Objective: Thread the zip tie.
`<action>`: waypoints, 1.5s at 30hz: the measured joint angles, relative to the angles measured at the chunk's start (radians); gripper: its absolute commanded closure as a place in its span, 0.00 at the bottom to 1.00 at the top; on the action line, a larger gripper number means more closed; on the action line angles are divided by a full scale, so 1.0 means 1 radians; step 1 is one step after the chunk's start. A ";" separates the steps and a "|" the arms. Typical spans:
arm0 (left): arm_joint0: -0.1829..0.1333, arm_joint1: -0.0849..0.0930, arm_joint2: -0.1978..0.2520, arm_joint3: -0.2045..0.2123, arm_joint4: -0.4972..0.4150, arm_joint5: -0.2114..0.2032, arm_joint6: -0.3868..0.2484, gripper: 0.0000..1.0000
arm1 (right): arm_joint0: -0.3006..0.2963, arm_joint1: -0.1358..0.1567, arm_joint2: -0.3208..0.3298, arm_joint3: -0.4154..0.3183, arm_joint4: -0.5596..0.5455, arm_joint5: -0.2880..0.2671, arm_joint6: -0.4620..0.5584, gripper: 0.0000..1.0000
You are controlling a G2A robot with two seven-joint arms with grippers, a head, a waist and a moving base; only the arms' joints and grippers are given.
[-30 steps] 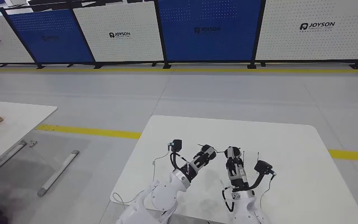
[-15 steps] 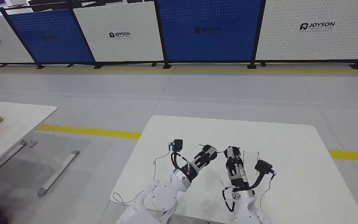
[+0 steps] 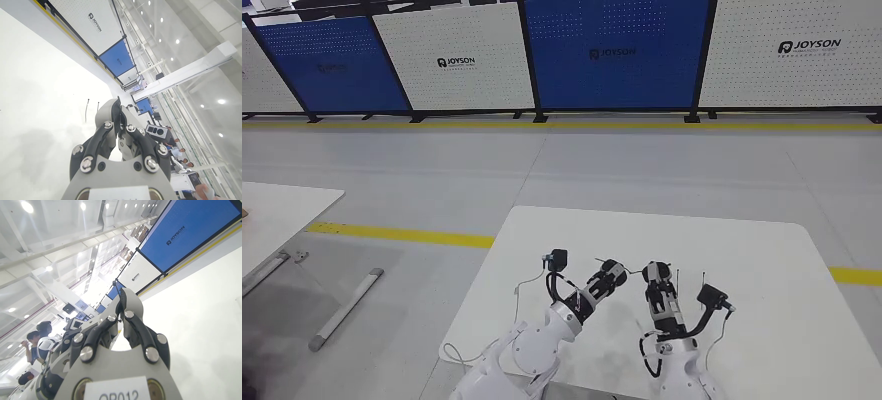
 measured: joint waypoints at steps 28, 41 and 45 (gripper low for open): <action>-0.003 -0.006 0.000 0.003 0.017 0.028 0.009 0.98 | 0.001 -0.006 -0.002 0.010 -0.028 -0.007 -0.010 1.00; -0.002 -0.007 0.001 0.002 0.059 0.047 0.023 0.82 | -0.005 -0.008 -0.004 -0.007 -0.050 0.004 -0.017 1.00; -0.002 -0.008 0.001 0.001 0.059 0.045 0.023 0.85 | -0.008 -0.009 -0.007 -0.015 -0.059 0.007 -0.022 1.00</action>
